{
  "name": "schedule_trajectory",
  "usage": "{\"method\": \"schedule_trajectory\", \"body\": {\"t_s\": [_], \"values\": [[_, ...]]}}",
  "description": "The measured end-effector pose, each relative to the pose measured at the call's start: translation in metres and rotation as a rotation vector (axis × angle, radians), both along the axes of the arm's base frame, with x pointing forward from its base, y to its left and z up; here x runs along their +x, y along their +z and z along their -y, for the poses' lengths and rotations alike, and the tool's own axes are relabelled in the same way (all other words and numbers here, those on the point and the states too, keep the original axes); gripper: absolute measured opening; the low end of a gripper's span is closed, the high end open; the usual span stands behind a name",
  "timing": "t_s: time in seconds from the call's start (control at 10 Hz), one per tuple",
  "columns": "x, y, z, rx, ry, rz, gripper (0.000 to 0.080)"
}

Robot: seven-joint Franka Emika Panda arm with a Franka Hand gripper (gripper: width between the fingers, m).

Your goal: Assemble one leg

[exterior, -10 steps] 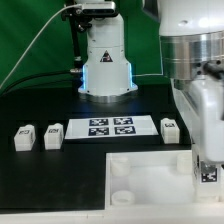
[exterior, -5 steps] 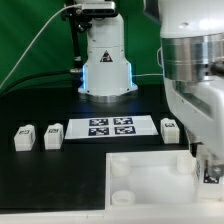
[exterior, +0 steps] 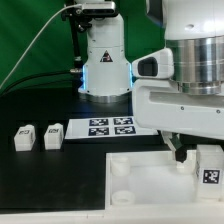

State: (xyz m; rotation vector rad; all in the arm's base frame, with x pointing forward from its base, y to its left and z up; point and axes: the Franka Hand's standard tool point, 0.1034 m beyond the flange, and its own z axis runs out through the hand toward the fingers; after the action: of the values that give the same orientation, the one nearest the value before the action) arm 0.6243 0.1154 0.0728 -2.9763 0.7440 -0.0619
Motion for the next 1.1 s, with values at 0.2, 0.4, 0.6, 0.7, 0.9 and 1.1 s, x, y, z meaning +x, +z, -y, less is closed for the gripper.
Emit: {"method": "schedule_trajectory", "body": {"t_s": [0.2,0.4,0.6,0.7,0.9,1.1], "values": [[-0.0011,0.0009,0.0013,-0.032,0.402,0.008,0.0649],[-0.0013,0.0002,0.0017,-0.03,0.356,0.007,0.0635],[-0.0017,-0.0001,-0.0003,-0.01,0.158,-0.004,0.0285],[-0.0017,-0.0001,-0.0003,-0.004,0.063,-0.01,0.0285],[-0.0013,0.0,0.0,0.008,-0.164,-0.022,0.029],[0.0018,-0.0006,-0.0001,0.039,-0.688,-0.079,0.029]]}}
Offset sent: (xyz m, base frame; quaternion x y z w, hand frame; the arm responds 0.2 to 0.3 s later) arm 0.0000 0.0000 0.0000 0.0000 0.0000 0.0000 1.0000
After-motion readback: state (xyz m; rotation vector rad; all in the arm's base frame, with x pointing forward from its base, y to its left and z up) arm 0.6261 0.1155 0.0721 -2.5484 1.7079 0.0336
